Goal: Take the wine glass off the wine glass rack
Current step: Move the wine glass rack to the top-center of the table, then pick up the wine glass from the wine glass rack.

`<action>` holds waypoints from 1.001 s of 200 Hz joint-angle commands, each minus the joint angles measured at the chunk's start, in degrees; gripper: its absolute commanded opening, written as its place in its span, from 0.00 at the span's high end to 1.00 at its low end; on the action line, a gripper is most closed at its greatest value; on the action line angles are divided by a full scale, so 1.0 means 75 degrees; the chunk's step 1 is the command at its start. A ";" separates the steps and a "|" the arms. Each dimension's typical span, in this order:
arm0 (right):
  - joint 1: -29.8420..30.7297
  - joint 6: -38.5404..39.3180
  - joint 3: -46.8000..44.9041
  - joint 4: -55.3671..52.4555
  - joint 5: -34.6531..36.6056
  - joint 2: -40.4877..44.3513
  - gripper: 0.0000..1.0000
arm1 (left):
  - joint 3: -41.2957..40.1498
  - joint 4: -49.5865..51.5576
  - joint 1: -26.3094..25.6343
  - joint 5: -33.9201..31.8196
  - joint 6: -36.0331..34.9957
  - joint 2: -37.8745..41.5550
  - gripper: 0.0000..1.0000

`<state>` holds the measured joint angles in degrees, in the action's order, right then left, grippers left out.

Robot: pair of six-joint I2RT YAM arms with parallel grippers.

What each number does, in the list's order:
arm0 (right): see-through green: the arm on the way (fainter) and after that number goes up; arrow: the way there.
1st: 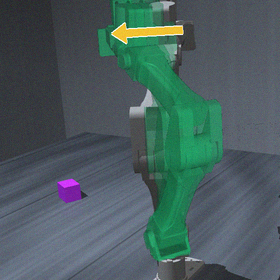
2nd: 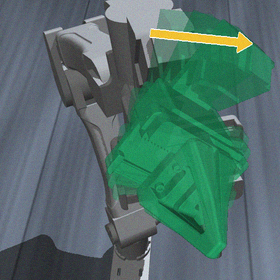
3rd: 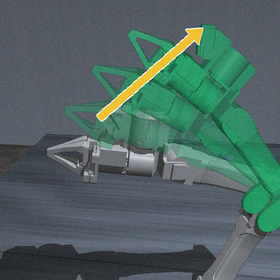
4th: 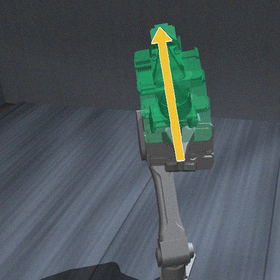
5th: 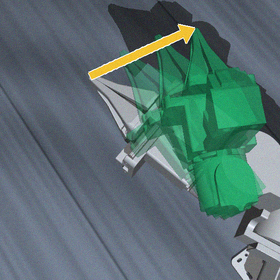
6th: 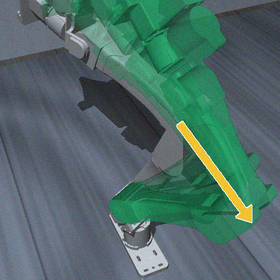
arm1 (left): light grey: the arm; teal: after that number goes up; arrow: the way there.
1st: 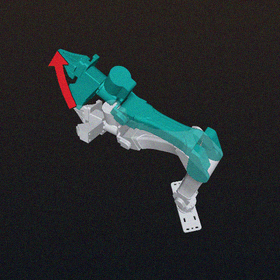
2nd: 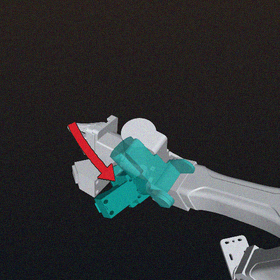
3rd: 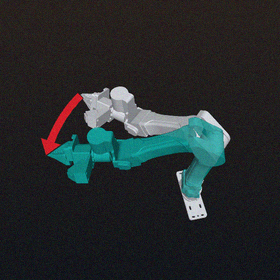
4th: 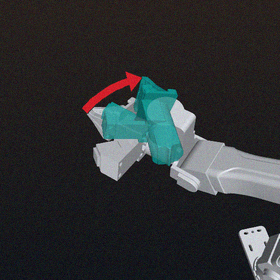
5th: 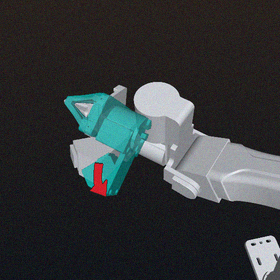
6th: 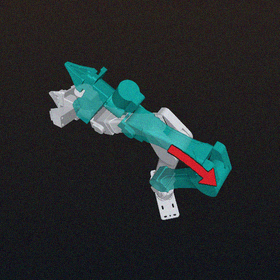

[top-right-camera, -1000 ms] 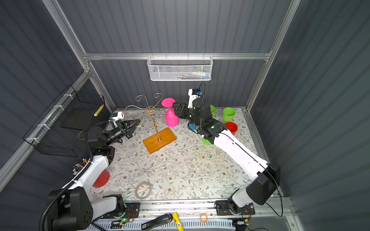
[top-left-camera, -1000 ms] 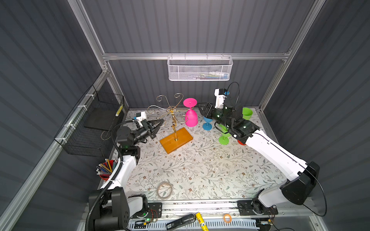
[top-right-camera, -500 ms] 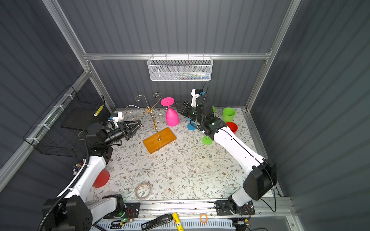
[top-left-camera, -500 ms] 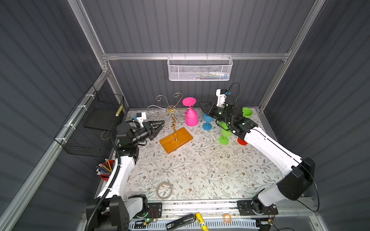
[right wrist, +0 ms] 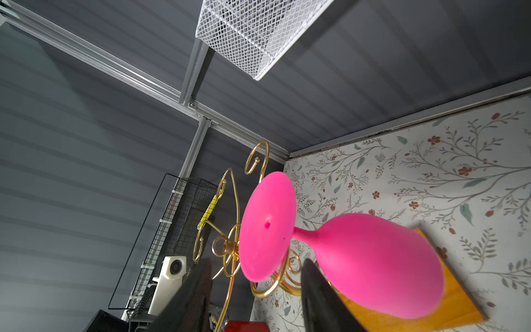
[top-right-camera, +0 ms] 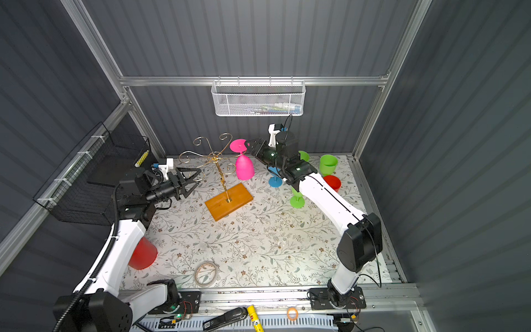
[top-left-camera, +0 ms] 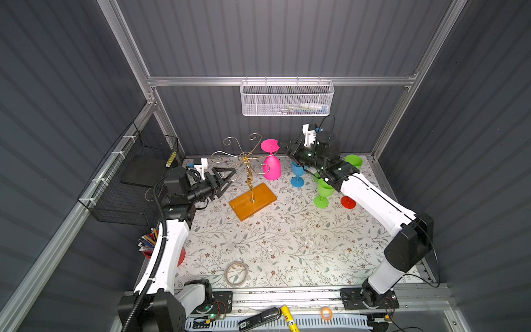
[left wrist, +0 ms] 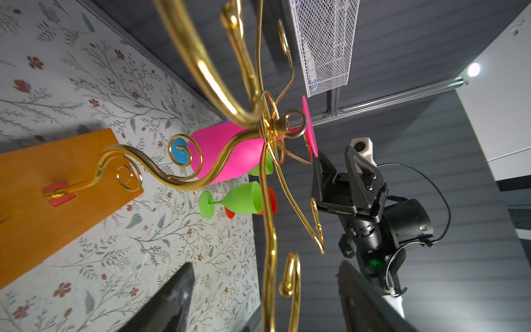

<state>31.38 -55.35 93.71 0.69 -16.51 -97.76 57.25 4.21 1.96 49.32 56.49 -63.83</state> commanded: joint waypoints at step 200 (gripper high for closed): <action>-0.0023 -0.0542 0.0481 0.0154 0.0206 -0.0538 0.58 | 0.0522 0.1381 -0.0003 -0.0458 -0.1098 0.0280 0.22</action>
<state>31.35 -59.18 96.77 0.95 -16.45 -100.90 59.27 14.17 1.96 45.80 49.50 -62.59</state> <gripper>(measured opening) 0.417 0.781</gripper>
